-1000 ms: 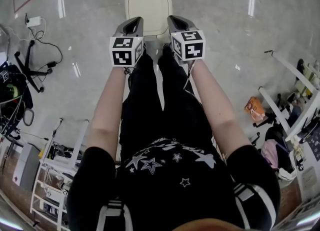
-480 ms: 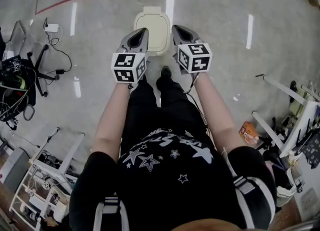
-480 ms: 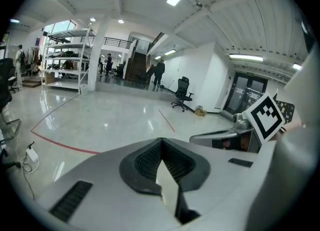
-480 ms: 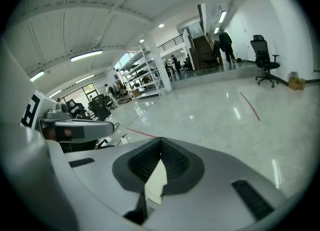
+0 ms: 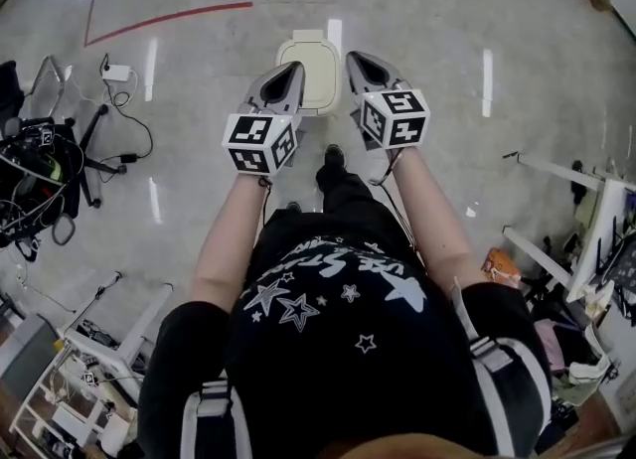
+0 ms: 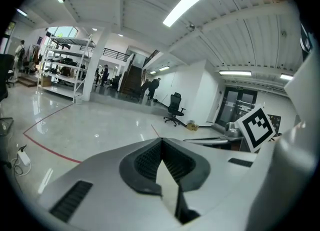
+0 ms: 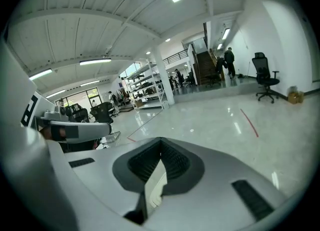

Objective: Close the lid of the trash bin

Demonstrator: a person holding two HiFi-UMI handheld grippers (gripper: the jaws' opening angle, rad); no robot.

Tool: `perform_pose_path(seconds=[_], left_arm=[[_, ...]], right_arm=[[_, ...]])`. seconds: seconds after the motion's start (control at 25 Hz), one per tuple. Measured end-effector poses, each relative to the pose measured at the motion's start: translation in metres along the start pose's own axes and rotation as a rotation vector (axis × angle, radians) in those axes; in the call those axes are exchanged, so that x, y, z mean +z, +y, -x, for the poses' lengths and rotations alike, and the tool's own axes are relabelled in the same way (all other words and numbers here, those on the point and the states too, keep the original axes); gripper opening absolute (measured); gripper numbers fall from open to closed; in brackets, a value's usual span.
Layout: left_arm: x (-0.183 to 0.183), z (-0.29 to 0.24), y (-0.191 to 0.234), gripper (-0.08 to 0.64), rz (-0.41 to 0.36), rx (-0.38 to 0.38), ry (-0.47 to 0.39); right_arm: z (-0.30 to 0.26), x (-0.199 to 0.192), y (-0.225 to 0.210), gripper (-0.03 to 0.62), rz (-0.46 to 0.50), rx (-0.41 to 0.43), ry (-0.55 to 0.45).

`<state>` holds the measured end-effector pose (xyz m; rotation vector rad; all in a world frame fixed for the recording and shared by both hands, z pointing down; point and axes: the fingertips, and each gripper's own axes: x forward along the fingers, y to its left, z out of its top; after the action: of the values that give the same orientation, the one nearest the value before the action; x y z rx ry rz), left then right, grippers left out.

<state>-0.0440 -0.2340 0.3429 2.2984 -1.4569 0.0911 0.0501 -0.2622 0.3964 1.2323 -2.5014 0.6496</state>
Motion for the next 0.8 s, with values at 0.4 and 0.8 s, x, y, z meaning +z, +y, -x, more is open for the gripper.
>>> perform_pose_path(seconds=[0.4,0.8], left_arm=[[0.019,0.097,-0.03,0.011,-0.031,-0.082,-0.088],[0.011,0.185,-0.049,0.011,-0.052,-0.137,-0.141]], right_arm=[[0.066,0.002,0.074,0.005,0.01,-0.048,-0.09],[0.125,-0.024,0.148,0.006,0.021,-0.075,-0.148]])
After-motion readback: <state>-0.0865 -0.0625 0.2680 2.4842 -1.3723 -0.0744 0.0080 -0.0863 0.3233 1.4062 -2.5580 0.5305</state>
